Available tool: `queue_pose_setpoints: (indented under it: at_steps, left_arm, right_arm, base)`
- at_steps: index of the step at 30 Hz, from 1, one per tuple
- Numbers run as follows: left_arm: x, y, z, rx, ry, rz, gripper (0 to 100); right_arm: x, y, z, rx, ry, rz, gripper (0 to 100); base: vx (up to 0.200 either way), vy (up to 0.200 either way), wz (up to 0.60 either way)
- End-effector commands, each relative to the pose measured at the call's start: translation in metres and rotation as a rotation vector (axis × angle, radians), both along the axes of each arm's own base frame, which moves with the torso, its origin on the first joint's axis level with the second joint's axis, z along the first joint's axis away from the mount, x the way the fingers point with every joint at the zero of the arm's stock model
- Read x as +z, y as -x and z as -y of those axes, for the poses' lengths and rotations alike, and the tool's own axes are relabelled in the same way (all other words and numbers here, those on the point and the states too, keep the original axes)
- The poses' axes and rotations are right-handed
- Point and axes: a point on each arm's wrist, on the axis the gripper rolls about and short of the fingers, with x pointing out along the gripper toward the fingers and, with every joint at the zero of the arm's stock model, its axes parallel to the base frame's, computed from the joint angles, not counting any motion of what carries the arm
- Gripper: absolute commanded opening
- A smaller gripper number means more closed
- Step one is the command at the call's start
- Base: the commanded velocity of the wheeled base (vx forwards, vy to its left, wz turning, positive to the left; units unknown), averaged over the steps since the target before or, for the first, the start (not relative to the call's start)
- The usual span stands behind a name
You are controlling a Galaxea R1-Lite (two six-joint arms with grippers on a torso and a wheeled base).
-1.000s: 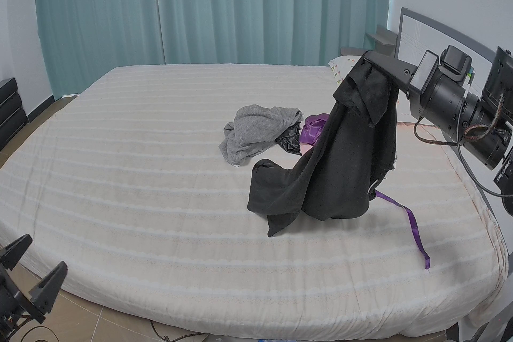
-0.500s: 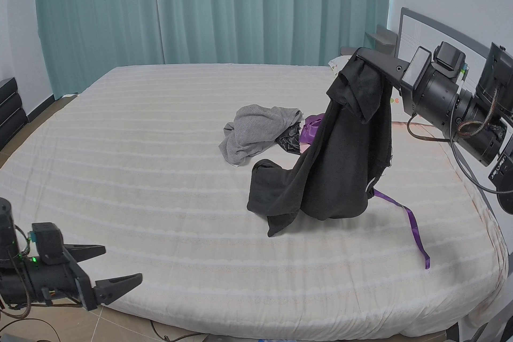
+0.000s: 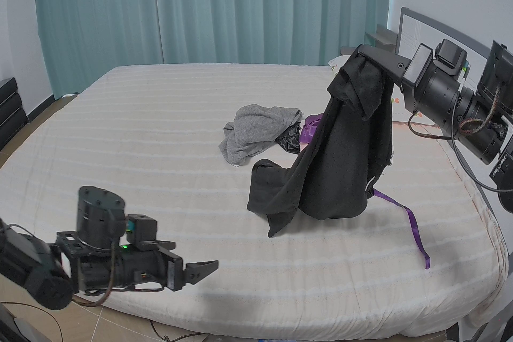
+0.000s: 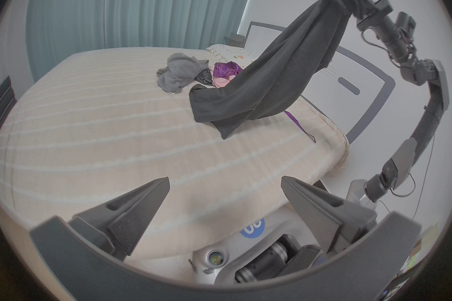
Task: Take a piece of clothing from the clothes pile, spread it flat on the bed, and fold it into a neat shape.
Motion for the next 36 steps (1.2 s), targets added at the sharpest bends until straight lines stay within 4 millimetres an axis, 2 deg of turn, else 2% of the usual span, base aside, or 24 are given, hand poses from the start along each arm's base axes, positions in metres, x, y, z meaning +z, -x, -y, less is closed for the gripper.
queue_pose_setpoints:
  at_steps: [1, 6, 13, 17, 20, 22, 24, 29, 34, 35, 36]
  left_arm:
    - [-0.045, -0.038, 0.065, -0.039, -0.013, -0.069, 100]
    - [-0.063, -0.059, 0.091, -0.036, -0.027, -0.067, 100]
    - [-0.084, -0.093, 0.122, 0.082, -0.013, -0.04, 100]
    - [-0.088, -0.097, 0.126, 0.068, 0.025, -0.044, 100]
    - [-0.083, -0.103, 0.131, 0.053, 0.1, -0.032, 100]
    - [-0.079, -0.118, 0.138, 0.093, 0.232, -0.031, 100]
    - [-0.076, -0.127, 0.139, 0.124, 0.275, -0.026, 100]
    - [-0.091, -0.149, 0.138, 0.192, 0.285, -0.021, 100]
    - [-0.104, -0.167, 0.146, 0.268, 0.273, 0.031, 100]
    - [-0.106, -0.169, 0.146, 0.281, 0.267, 0.036, 0]
    - [-0.108, -0.17, 0.146, 0.292, 0.26, 0.038, 0]
  right_arm:
    - [0.002, 0.001, 0.001, 0.0, -0.001, 0.008, 0]
    - [0.004, 0.001, 0.0, 0.001, -0.005, 0.016, 0]
    - [0.007, 0.003, -0.001, 0.007, -0.007, 0.026, 0]
    - [0.006, 0.003, -0.003, 0.012, -0.006, 0.023, 0]
    - [0.008, 0.006, -0.005, 0.022, -0.008, 0.027, 0]
    - [0.012, 0.009, -0.009, 0.036, -0.017, 0.038, 0]
    - [0.013, 0.01, -0.012, 0.042, -0.02, 0.042, 0]
    - [0.015, 0.012, -0.015, 0.053, -0.018, 0.052, 0]
    - [0.017, 0.014, -0.012, 0.048, -0.022, 0.061, 0]
    - [0.017, 0.014, -0.011, 0.046, -0.022, 0.061, 0]
    - [0.017, 0.014, -0.011, 0.044, -0.023, 0.061, 0]
  base:
    - [0.0, 0.0, 0.0]
    - [0.0, 0.0, 0.0]
    - [0.0, 0.0, 0.0]
    - [0.0, 0.0, 0.0]
    - [0.0, 0.0, 0.0]
    - [0.0, 0.0, 0.0]
    - [0.0, 0.0, 0.0]
    - [0.0, 0.0, 0.0]
    - [0.0, 0.0, 0.0]
    - [0.0, 0.0, 0.0]
    - [0.0, 0.0, 0.0]
